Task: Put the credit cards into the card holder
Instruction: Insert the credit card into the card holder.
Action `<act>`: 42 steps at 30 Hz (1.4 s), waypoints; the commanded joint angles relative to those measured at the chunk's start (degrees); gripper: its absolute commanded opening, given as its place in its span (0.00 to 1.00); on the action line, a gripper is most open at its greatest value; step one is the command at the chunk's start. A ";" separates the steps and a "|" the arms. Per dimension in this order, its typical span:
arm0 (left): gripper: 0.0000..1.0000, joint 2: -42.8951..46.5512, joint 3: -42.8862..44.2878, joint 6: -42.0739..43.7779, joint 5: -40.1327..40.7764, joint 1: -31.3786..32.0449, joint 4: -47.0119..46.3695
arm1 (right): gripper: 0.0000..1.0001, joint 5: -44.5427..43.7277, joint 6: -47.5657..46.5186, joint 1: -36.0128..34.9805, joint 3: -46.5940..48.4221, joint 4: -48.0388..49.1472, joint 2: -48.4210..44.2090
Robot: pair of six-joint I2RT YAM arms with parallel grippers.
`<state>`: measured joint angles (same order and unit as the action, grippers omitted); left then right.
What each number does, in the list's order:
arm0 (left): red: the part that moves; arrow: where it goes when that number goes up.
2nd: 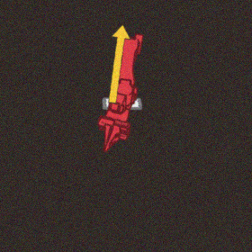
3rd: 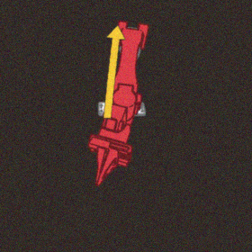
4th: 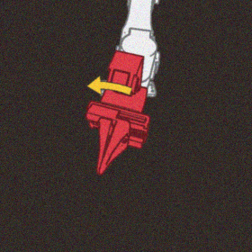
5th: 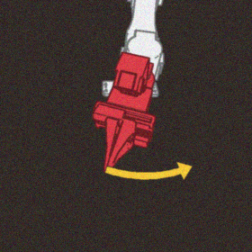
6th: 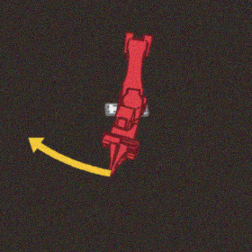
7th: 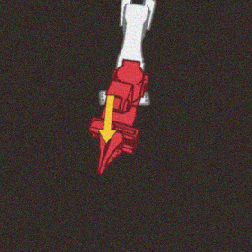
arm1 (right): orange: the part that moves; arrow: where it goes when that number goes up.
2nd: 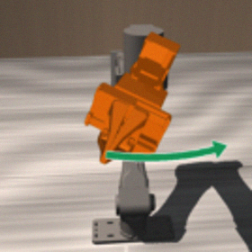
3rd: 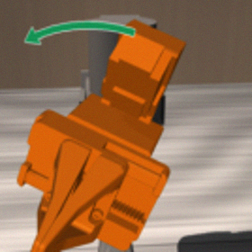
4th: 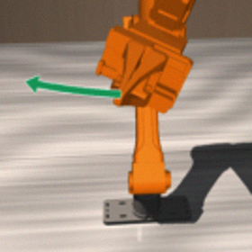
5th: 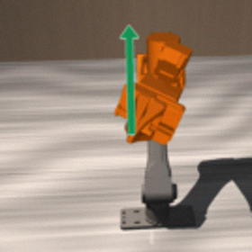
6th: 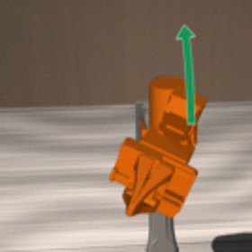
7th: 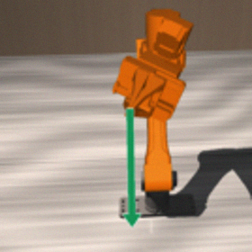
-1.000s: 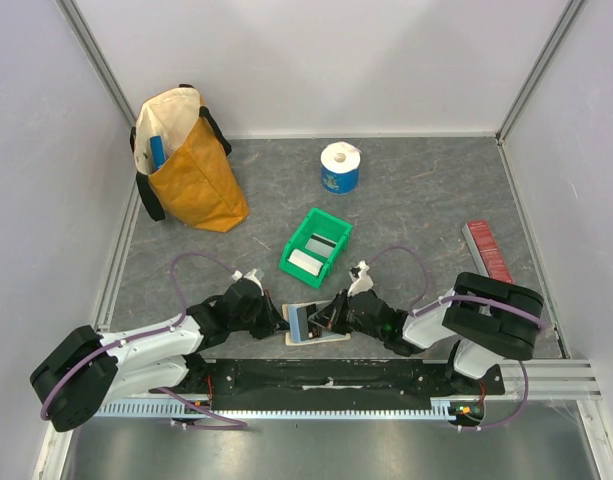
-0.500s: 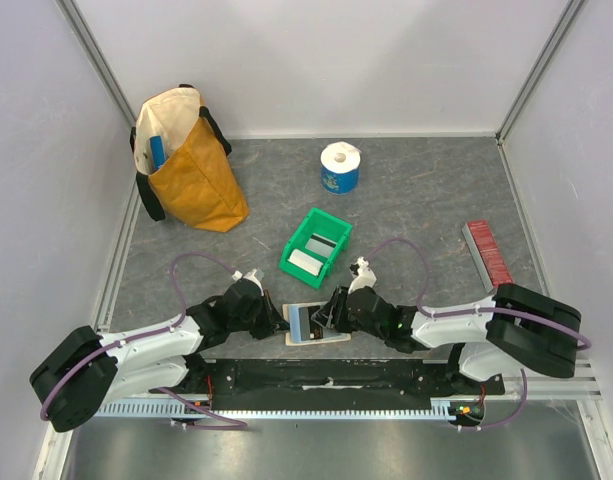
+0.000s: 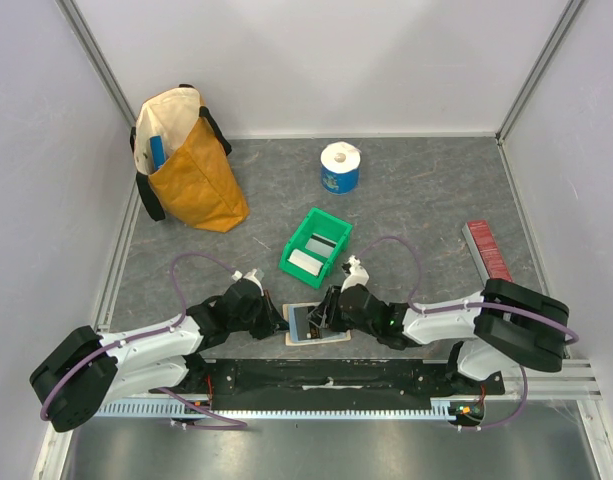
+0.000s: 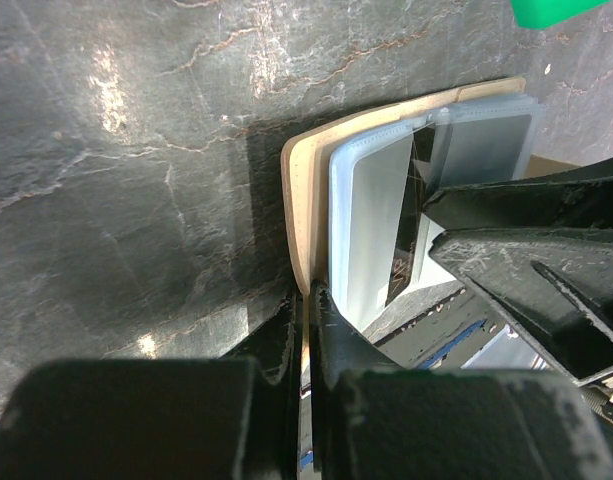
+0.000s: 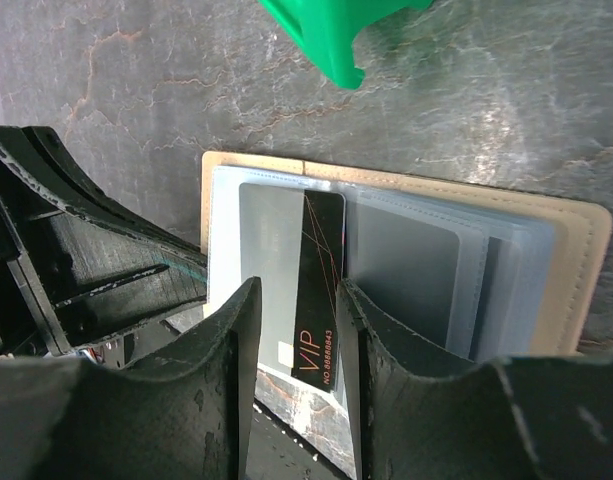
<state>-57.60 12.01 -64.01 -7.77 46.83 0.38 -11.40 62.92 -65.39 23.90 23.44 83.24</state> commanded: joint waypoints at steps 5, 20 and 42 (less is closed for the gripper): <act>0.02 0.12 -0.58 0.29 0.39 -0.07 0.41 | 0.41 1.47 -2.80 -0.97 2.29 -2.00 3.59; 0.02 -0.58 -0.06 0.46 0.12 -0.07 0.23 | 0.27 6.47 -2.80 -1.41 1.24 8.02 4.21; 0.02 1.70 -0.32 0.46 1.18 -0.07 2.34 | 0.53 -4.15 -8.95 -1.41 0.00 -3.30 -12.91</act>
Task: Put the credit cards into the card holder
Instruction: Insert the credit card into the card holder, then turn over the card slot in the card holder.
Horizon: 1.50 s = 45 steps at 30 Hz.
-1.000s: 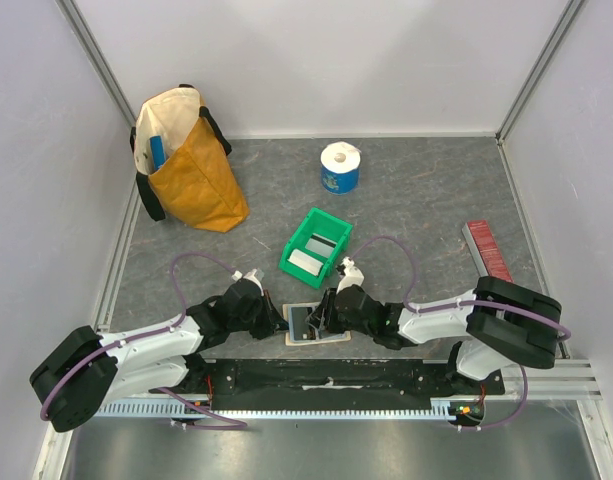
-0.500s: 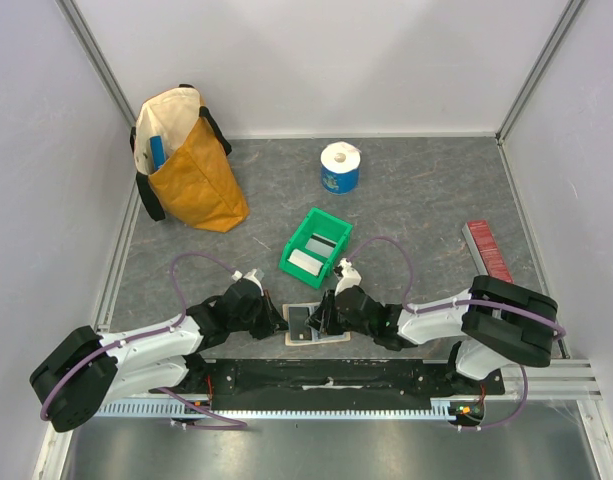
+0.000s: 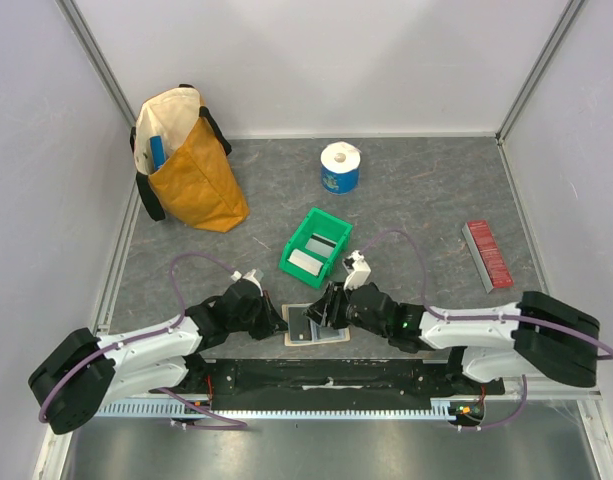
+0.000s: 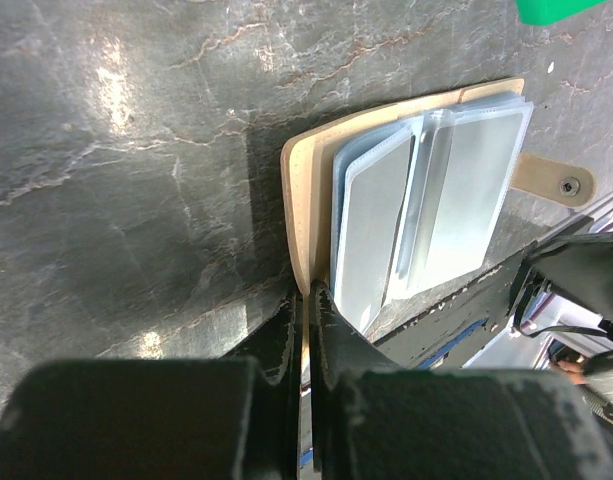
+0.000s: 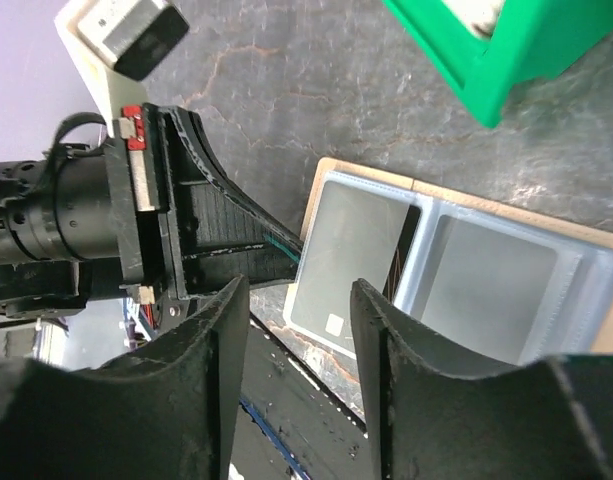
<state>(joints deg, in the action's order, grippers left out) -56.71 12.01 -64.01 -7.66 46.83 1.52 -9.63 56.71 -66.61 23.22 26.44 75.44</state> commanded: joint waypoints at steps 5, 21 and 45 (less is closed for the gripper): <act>0.02 0.63 0.64 0.81 1.16 -0.07 2.78 | 0.61 -13.99 -4.15 -0.19 0.95 -16.57 -13.20; 0.02 1.34 3.11 1.17 1.68 0.02 4.90 | 0.76 -24.65 -4.33 -0.10 4.73 -40.67 -22.27; 0.02 0.90 3.37 1.08 1.42 -0.07 4.63 | 0.45 -17.79 -5.20 -0.01 11.23 -41.37 -8.90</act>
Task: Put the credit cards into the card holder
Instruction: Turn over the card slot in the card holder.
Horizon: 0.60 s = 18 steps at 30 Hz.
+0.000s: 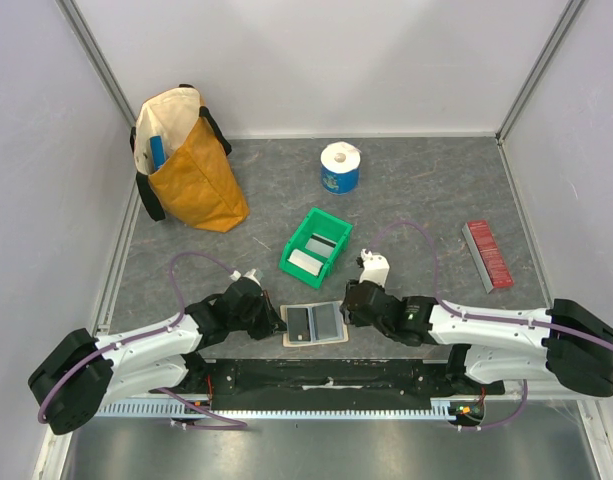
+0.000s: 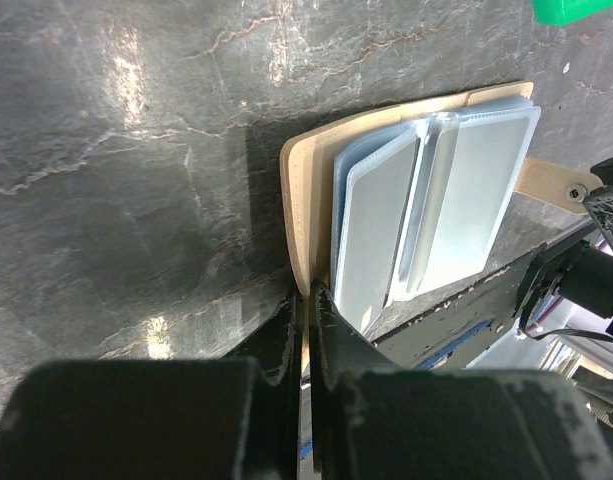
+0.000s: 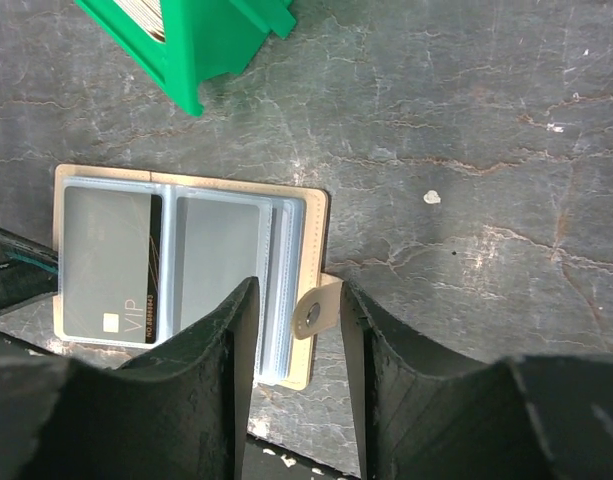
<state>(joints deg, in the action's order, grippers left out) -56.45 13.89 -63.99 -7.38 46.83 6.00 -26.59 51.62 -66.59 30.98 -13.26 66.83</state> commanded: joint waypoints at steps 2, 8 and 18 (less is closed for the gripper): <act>0.02 0.55 1.49 1.06 1.31 -0.07 0.06 | 0.44 -0.40 -1.16 -0.12 3.82 -2.30 -0.64; 0.02 -0.33 1.58 1.23 0.87 -0.07 -0.46 | 0.49 5.30 -4.68 -0.21 4.09 1.81 -2.40; 0.02 1.42 1.84 1.14 0.87 0.02 0.67 | 0.59 7.26 -2.13 -0.21 4.79 2.45 2.69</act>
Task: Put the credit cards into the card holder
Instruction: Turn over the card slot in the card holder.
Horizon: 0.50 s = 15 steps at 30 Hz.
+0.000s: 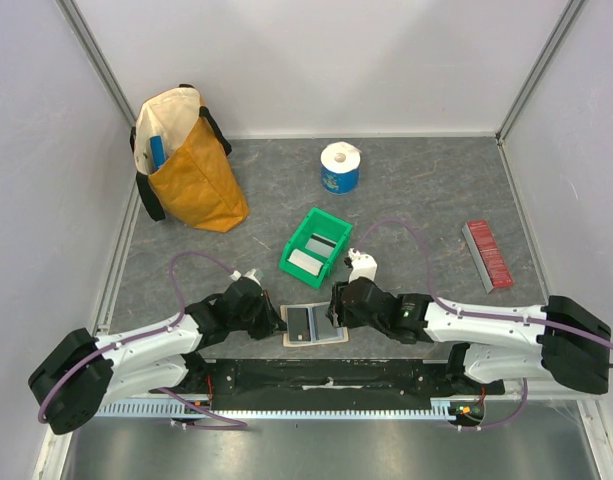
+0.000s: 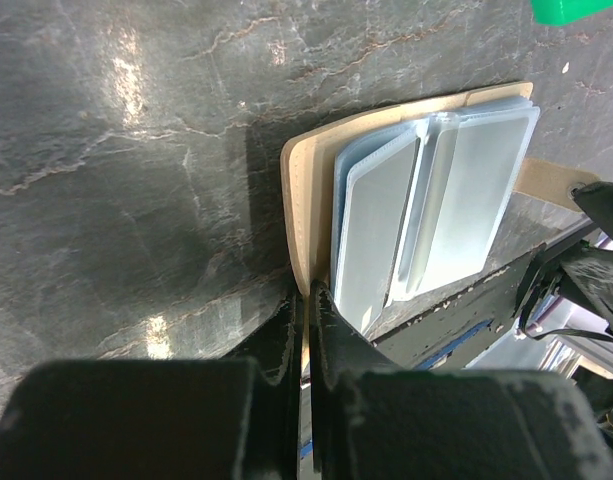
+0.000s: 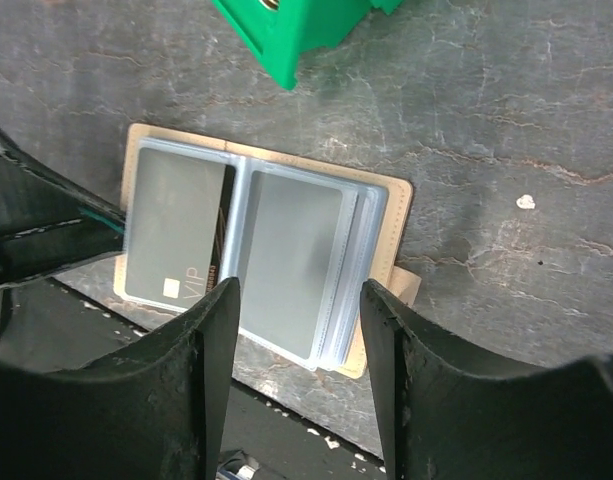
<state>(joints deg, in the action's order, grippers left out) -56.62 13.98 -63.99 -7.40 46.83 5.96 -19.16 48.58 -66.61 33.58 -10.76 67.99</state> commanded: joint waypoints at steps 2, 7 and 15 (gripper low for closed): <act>0.02 2.91 2.02 1.15 1.24 -0.07 1.86 | 0.62 -2.63 1.87 -0.27 3.15 -3.28 1.89; 0.02 4.50 2.89 1.32 1.60 -0.07 3.45 | 0.66 -7.03 0.56 -0.72 4.12 -7.60 0.57; 0.02 4.41 4.48 1.67 0.72 0.02 4.06 | 0.68 -5.10 2.04 -0.72 3.42 -8.48 3.20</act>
<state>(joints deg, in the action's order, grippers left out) -52.71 15.73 -63.99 -7.01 46.83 9.74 -23.40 49.47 -67.02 35.31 -17.74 69.89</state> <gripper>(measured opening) 0.032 0.678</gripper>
